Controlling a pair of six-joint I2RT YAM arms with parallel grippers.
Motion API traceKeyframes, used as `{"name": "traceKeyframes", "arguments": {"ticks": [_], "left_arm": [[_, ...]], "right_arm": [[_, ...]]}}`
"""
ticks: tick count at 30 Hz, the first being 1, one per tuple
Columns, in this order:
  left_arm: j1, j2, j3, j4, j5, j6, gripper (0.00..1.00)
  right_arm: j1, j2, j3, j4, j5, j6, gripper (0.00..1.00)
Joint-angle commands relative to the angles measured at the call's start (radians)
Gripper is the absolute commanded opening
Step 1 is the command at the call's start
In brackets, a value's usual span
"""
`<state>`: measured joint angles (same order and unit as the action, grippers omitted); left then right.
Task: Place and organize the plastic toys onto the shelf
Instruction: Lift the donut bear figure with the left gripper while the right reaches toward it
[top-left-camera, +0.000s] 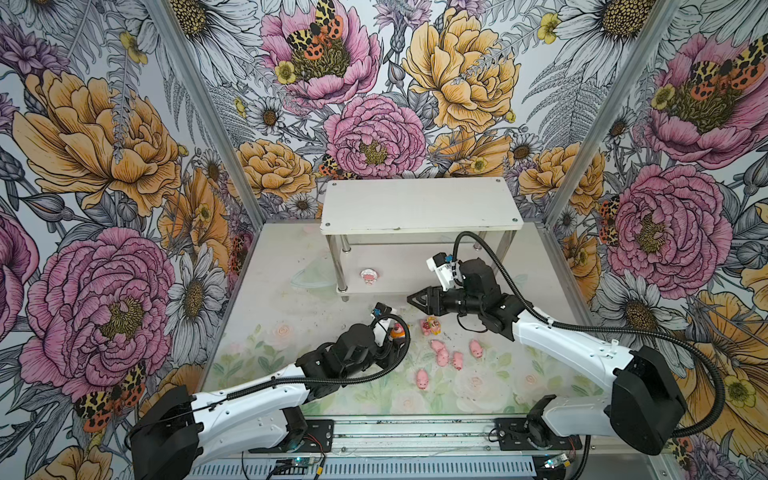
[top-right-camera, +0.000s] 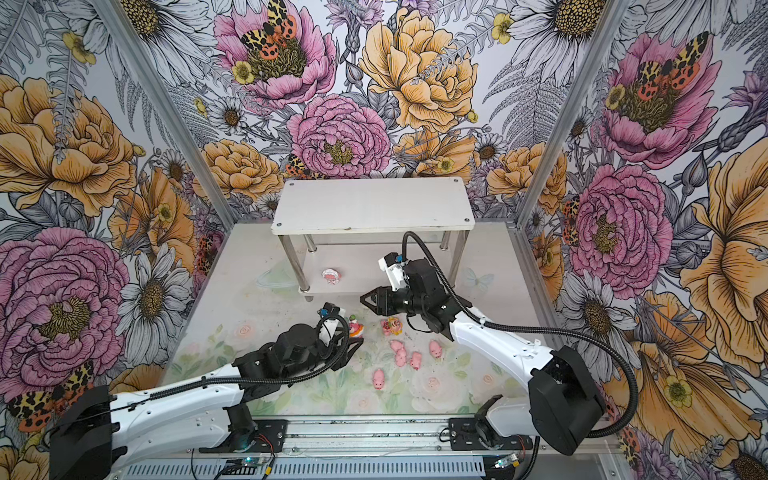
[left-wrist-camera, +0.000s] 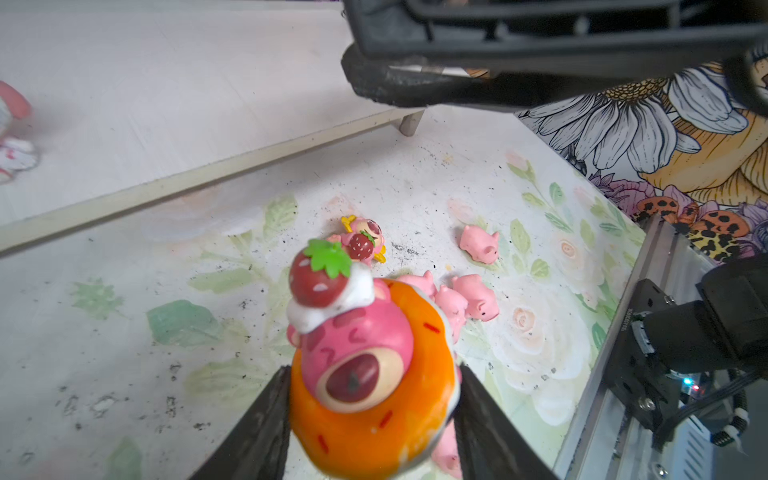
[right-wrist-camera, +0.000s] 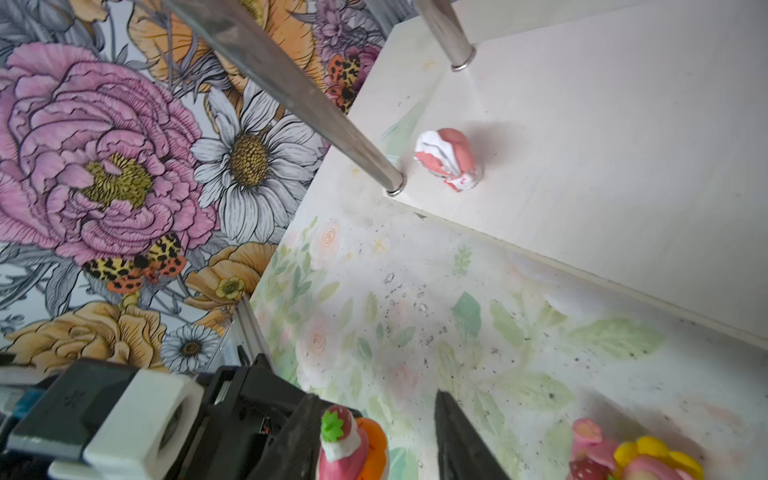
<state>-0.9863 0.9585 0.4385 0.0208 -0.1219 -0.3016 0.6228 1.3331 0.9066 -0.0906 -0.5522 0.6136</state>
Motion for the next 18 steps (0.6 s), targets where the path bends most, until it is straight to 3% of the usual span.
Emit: {"name": "traceKeyframes", "arguments": {"ticks": [1,4,9,11,18], "left_arm": [[-0.009,-0.06,-0.009,-0.007,-0.065,0.114,0.31],[-0.023,-0.084,0.0,-0.024,-0.071,0.16,0.29],[-0.063,-0.072,0.022,-0.042,-0.107,0.221,0.28],[-0.075,-0.059,0.035,-0.05,-0.117,0.226,0.28],[-0.089,-0.046,0.047,-0.048,-0.143,0.229,0.27]], "right_arm": [[0.019,0.001,0.055,-0.054,-0.128,-0.029,0.39],[0.047,0.003,0.065,-0.079,-0.124,-0.061,0.37],[0.109,0.023,0.096,-0.095,-0.142,-0.102,0.56],[0.132,0.037,0.12,-0.131,-0.132,-0.133,0.57],[0.144,0.051,0.126,-0.181,-0.095,-0.168,0.41]]}}
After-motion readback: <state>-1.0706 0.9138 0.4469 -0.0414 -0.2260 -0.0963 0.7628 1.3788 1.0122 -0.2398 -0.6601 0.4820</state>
